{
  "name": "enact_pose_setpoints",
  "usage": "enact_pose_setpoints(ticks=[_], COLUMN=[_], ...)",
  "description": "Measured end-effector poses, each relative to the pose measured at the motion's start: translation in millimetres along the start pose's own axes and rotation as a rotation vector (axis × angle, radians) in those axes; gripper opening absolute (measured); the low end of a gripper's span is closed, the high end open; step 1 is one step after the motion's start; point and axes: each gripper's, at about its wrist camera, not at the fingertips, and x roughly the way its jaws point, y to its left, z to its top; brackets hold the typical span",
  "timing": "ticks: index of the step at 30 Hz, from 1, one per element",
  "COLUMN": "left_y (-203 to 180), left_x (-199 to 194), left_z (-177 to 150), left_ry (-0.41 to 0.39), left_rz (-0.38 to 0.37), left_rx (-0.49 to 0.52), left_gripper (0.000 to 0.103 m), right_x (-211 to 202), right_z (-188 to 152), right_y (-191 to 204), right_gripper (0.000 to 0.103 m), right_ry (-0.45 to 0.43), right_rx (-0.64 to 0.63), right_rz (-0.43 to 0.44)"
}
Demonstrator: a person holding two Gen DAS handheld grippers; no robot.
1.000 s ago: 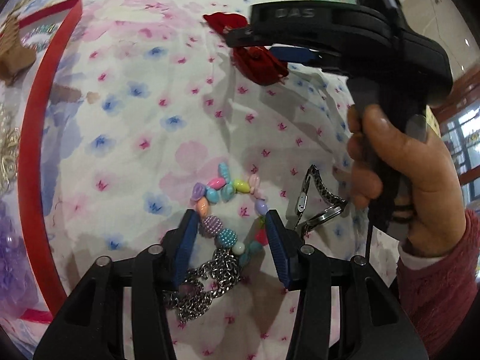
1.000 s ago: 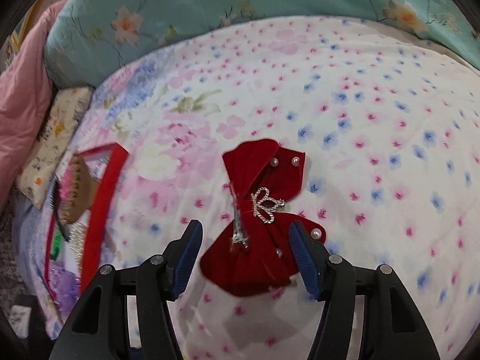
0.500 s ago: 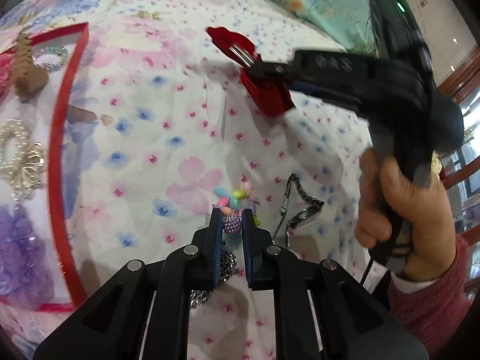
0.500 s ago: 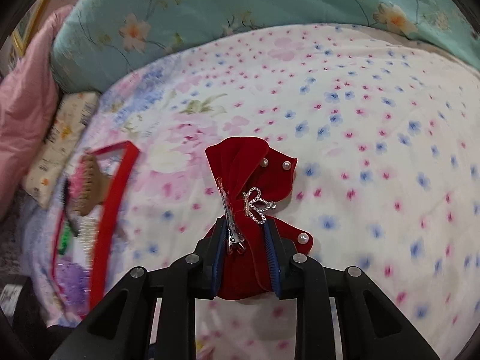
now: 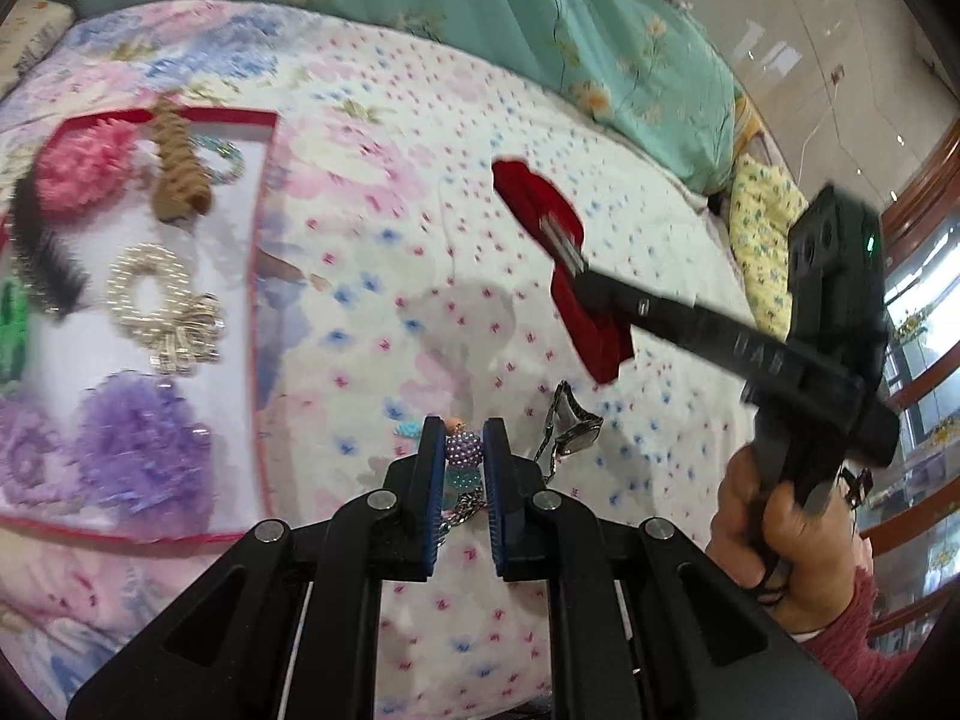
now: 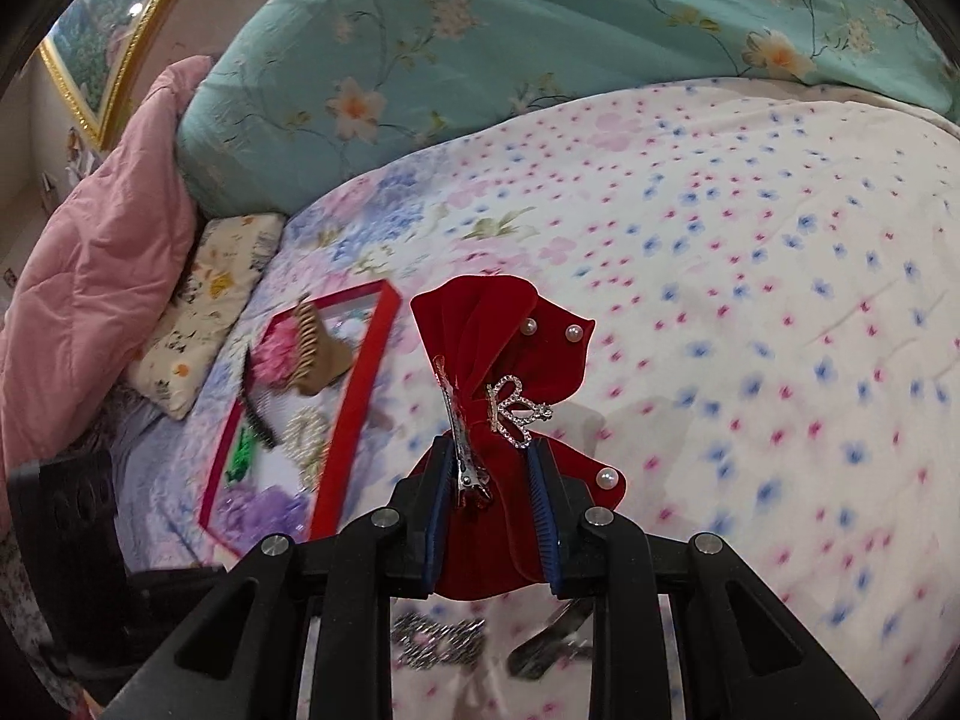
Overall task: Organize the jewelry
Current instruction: 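Carry beaded chain and red bow clip with both tools over the tray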
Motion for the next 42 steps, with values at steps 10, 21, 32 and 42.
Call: enact_pose_setpoints(ticks=[10,21,32,42], left_y=[30,68,98,129], left_x=[-46,-85,-102,-105], left_z=[-9,-8,-4,5], left_ry=[-0.081,-0.168,-0.213,-0.234], left_rz=[0.019,0.050,0.065,0.089], left_rx=[-0.067,-0.136,-0.186,-0.228], left_gripper=[0.010,0.010,0.010,0.010], right_x=[-2,13,34,69], right_z=[-23,-29,-28,-30], right_y=[31,81,121,145], right_gripper=[0.025,0.025,0.025,0.025], right_ry=[0.023,0.057,0.079,0.126], right_rx=[-0.022,-0.081,-0.133,-0.166], right_rz=[0.049,0.112,0.148,0.154])
